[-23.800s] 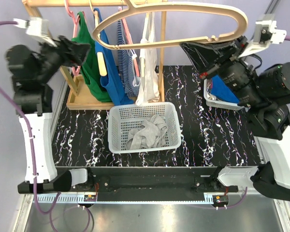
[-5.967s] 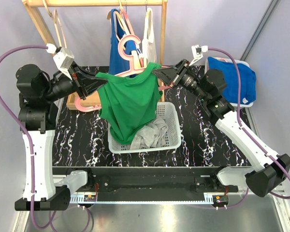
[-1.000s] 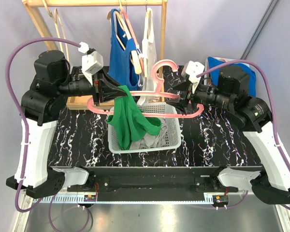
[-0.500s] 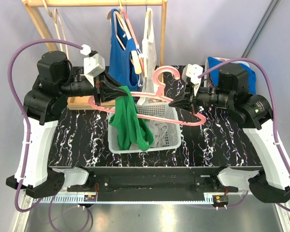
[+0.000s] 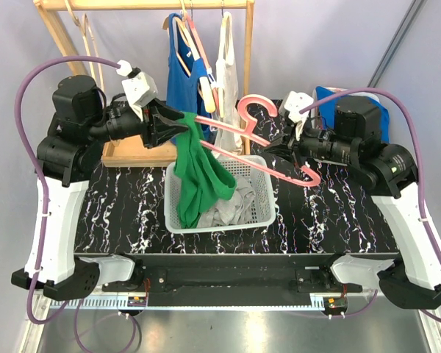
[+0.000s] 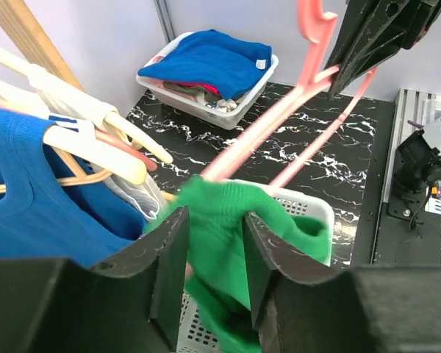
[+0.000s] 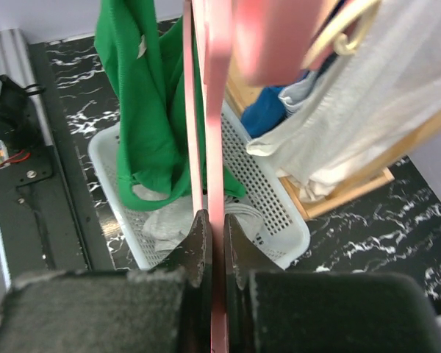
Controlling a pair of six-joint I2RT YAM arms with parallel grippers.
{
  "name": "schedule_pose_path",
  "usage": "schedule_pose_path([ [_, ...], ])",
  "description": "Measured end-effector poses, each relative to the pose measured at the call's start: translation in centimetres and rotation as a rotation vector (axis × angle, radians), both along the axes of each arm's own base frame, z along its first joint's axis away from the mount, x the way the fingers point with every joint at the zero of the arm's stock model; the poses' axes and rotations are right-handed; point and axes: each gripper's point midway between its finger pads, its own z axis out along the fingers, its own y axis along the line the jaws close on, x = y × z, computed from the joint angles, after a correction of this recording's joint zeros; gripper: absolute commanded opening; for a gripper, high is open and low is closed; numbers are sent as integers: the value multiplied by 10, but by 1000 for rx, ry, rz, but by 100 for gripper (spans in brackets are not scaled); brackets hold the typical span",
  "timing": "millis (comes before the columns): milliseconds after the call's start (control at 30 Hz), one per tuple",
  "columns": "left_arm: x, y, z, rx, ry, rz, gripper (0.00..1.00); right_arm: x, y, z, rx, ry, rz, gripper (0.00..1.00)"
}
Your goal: Remove the tank top from the hanger
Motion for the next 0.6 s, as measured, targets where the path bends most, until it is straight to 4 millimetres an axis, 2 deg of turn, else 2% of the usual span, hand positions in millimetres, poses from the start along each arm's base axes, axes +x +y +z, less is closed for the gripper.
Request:
schedule_pose_path([
  [33, 1, 1, 0, -1, 3, 5, 21, 1, -3, 0, -2, -1, -18, 0],
  [67, 1, 1, 0, -2, 7, 7, 7, 3, -5, 0, -4, -2, -37, 0],
  [133, 1, 1, 0, -5, 15, 10, 0, 6, -10, 1, -4, -7, -69, 0],
  [367, 13, 12, -5, -3, 24, 73, 0, 9, -24, -2, -15, -14, -151, 0],
  [400, 16, 14, -8, -1, 31, 86, 5, 8, -26, -3, -17, -14, -156, 0],
  [433, 18, 16, -12, 2, 40, 96, 21, 5, -28, -5, -17, -13, -159, 0],
  [533, 21, 15, -21, 3, 71, 97, 31, -1, -30, -3, -6, -12, -153, 0],
  [600, 21, 11, -27, 2, 93, 82, 31, -6, -28, -1, 8, -2, -132, 0],
])
